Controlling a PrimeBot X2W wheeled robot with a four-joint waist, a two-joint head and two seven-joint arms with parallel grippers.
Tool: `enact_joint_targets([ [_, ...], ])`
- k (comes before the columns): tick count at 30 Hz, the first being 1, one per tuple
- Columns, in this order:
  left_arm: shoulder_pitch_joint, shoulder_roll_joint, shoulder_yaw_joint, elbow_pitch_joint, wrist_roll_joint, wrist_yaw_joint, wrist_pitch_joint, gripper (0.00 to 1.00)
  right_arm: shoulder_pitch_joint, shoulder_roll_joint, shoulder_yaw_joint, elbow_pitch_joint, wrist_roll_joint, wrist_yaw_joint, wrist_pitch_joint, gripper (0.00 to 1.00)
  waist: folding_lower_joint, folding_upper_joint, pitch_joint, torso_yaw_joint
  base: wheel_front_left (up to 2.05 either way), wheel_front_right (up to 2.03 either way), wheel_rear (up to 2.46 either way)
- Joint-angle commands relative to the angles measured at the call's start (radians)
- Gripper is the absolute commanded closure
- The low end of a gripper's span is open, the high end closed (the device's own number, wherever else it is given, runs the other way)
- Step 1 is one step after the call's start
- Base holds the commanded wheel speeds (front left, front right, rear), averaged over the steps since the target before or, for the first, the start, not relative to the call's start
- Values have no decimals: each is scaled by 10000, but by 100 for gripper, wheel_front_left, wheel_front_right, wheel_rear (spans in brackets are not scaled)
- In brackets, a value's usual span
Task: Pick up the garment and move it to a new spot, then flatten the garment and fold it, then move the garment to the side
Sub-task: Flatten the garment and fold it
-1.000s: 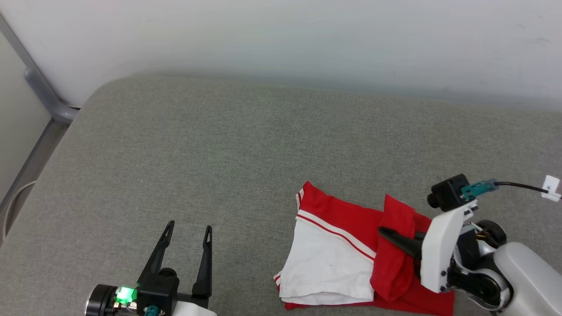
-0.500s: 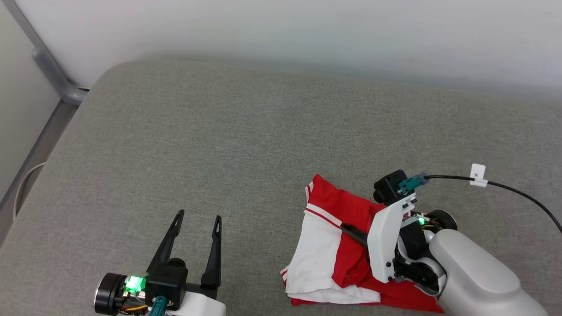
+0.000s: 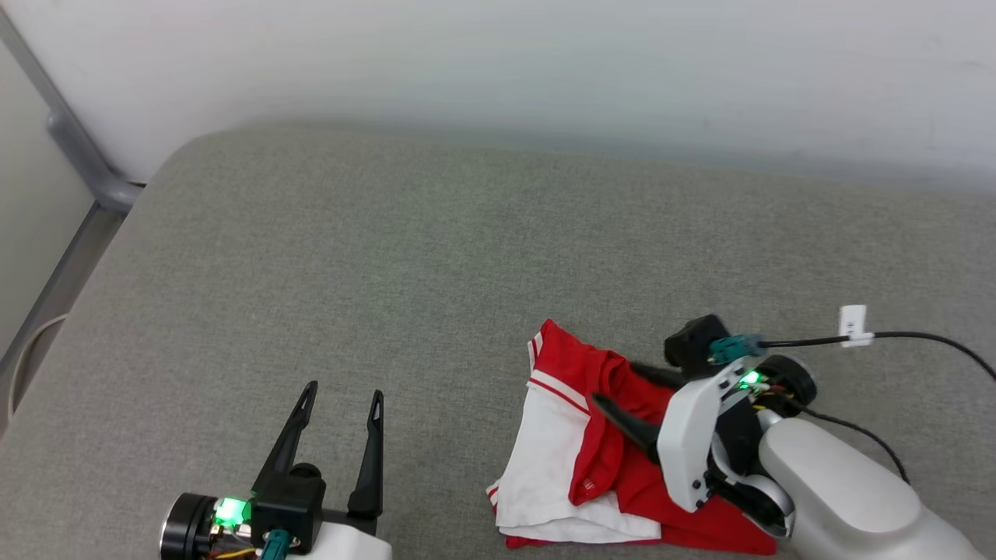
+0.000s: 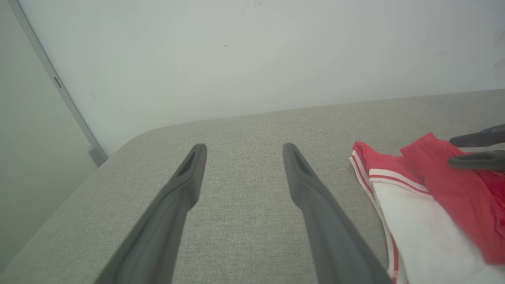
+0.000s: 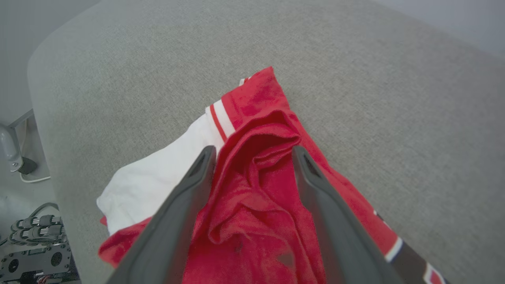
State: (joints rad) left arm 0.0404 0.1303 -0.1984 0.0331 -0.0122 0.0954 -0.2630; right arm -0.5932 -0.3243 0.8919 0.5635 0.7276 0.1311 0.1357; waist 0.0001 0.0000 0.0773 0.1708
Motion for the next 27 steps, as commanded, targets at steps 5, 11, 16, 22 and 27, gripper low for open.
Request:
enact_joint_targets([
  [5, 383, 102, 102, -95, -7, 31, -22, 0, 567, -731, -876, -1011, -580, -12, -1255, 0, -1, 0, -443, -391, 0, 0, 0],
  [11, 586, 150, 152, -162, -38, 3, -22, 0, 1371, -988, -2808, -1598, -1785, -9, -2544, 0, -1, 0, -664, -731, 0, 0, 0],
  [16, 643, 149, 165, -225, -39, -15, -22, 0, 2493, -634, -5194, -2243, -3371, -9, -3703, 0, -1, 0, -839, -1037, 0, 0, 0],
  [22, 616, 166, 235, -267, -66, -37, -22, 0, 4072, 447, -7591, -3588, -5126, -9, -3998, 0, -1, 0, -907, -1285, 0, 0, 0],
  [27, 712, 175, 269, -335, -23, 1, -22, 0, 5317, 1400, -8776, -4800, -5740, -9, -3996, 0, -1, 0, -965, -1362, 0, 0, 0],
])
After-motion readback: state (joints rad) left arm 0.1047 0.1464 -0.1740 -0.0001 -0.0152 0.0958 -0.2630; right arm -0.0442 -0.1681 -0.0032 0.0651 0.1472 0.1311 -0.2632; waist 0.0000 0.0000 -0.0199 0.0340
